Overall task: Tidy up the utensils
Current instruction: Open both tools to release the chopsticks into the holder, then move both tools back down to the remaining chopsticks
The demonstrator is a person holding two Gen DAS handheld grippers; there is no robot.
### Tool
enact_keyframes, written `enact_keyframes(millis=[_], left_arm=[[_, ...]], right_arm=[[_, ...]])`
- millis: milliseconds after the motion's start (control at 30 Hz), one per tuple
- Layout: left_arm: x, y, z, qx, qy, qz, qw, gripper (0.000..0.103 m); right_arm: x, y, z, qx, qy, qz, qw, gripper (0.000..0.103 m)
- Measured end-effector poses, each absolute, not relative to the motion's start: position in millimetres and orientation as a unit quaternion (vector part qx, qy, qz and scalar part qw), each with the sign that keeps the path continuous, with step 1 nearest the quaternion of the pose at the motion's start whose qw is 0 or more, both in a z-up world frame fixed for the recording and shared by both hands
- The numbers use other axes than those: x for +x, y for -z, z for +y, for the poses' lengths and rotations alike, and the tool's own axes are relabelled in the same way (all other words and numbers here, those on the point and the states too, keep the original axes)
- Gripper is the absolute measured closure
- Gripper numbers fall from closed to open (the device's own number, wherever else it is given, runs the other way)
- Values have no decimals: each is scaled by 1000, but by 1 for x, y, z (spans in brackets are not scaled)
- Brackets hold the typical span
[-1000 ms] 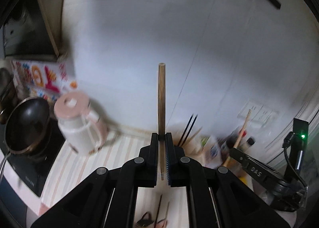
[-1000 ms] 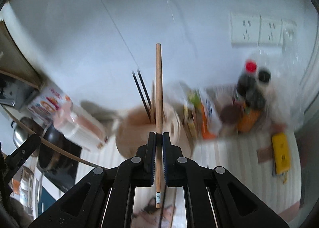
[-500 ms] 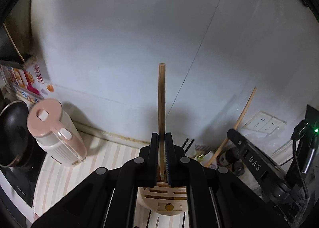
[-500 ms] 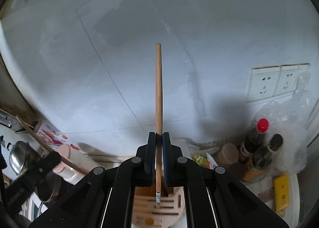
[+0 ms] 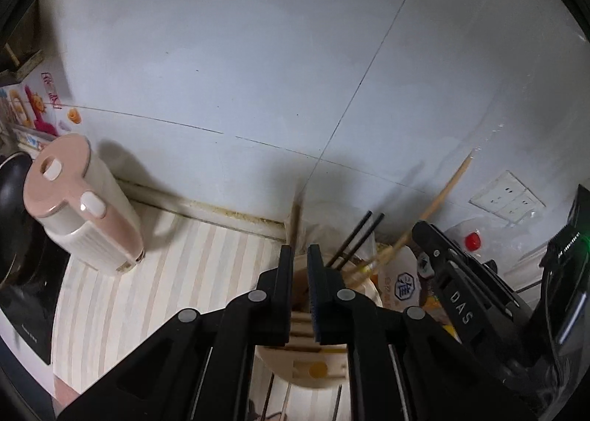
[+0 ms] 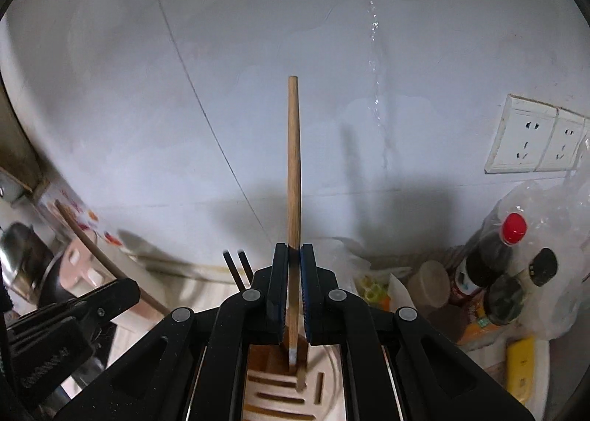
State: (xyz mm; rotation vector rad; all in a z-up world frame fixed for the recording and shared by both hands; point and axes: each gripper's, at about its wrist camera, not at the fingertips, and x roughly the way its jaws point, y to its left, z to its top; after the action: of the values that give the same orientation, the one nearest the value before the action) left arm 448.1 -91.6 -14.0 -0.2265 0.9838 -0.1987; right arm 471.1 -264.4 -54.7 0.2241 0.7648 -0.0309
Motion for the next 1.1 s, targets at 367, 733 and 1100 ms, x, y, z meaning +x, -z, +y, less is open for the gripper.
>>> enact_keyframes(millis=[367,733,1100], left_arm=[[401,-17,-65,-56,44,404,912,7],[361,66,-56,-7,8,451,893,0],[326,185,-84,52,7,553,831,1]], right_arm=[[400,31,-300,150,62,368,916,53],[326,104,-319,177,95,416,887,24],[302,228,-327,180,86,540,818,47]])
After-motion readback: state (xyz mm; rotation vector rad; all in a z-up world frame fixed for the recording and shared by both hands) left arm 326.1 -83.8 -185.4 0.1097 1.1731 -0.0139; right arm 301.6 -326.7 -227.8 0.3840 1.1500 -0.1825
